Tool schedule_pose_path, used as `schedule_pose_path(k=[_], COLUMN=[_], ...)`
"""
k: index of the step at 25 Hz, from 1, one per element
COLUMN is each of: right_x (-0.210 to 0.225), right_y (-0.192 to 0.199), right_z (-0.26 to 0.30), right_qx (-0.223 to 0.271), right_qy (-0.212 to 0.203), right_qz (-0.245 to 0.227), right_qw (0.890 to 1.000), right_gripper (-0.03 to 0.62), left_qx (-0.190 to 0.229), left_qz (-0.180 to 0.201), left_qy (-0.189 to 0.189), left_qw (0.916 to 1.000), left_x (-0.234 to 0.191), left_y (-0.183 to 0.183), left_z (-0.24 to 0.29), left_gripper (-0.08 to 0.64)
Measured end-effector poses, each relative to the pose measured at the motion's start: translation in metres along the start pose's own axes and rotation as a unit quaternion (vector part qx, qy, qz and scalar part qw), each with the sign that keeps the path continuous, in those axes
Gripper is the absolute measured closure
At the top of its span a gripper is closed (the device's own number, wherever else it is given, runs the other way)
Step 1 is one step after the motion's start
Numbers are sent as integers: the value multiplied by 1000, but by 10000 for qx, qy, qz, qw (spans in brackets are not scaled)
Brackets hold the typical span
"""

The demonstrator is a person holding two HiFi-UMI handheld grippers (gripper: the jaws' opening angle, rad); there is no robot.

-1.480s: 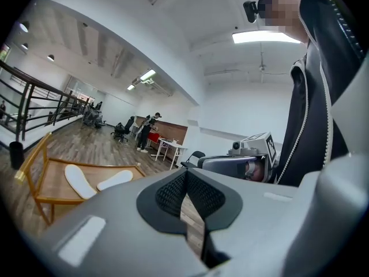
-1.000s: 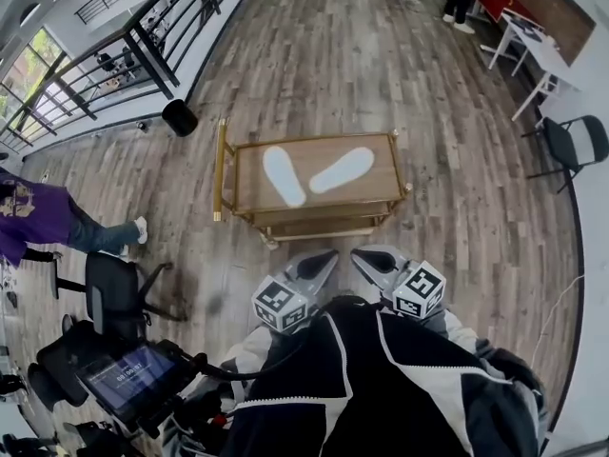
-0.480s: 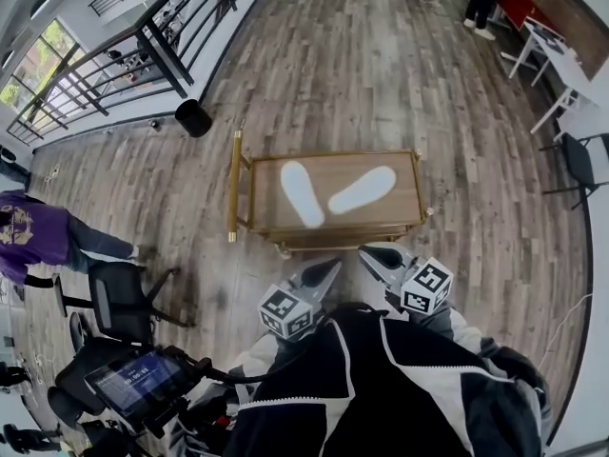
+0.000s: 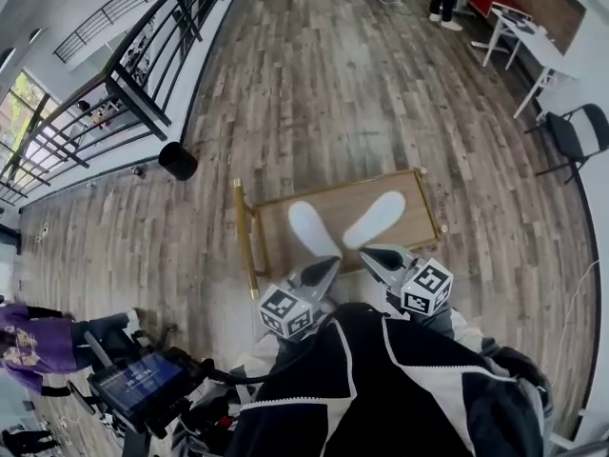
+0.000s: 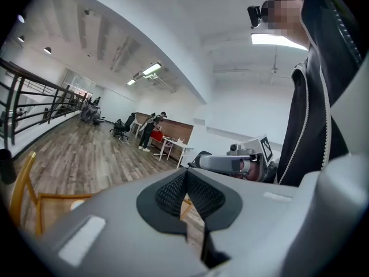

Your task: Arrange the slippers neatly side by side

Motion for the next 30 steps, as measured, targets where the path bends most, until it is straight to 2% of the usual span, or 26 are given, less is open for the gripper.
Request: schedule_pose_path(k=[5,8,12,19,26,30], right_x=[8,19,35,62,78,77], right_y=[-8,-4,-3,-30,-17,-15], right_z=[23,20,9,14,-12,-17], right_qx=[121,118,45,-270,-434,-562], right_qy=[270,327,162,-162,-493,-515], right_qz=[99,105,-2,-271,-415,-474], right_qw=[9995,9993,9999,9991,9970,9960], right_gripper=[588,588,588,588,588,588], left_qx=[-104,-111,-3,255,409,125], left_qz=[59,68,-2,-109,-14,-59], left_qy=[282,297,-23,-525,-1182,-1663], left_qw=[9995,9995,10000,9982,9921,9860], left_x=[-24,-30,-35,-54,-50,-76], left_y=[-4,1,-1,-28,-14,9], left_z=[-1,9,27,37,56,53], left_gripper=[545,545,545,545,545,546])
Point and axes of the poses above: the fingertips, and each gripper's own axes: z forward along the fingers, x to its right, y out of its underside, the point moved 1 cm from there along -z, backward along the fingers, and after that the axes turned 9 degrees about -x, right-handed, at the moved point
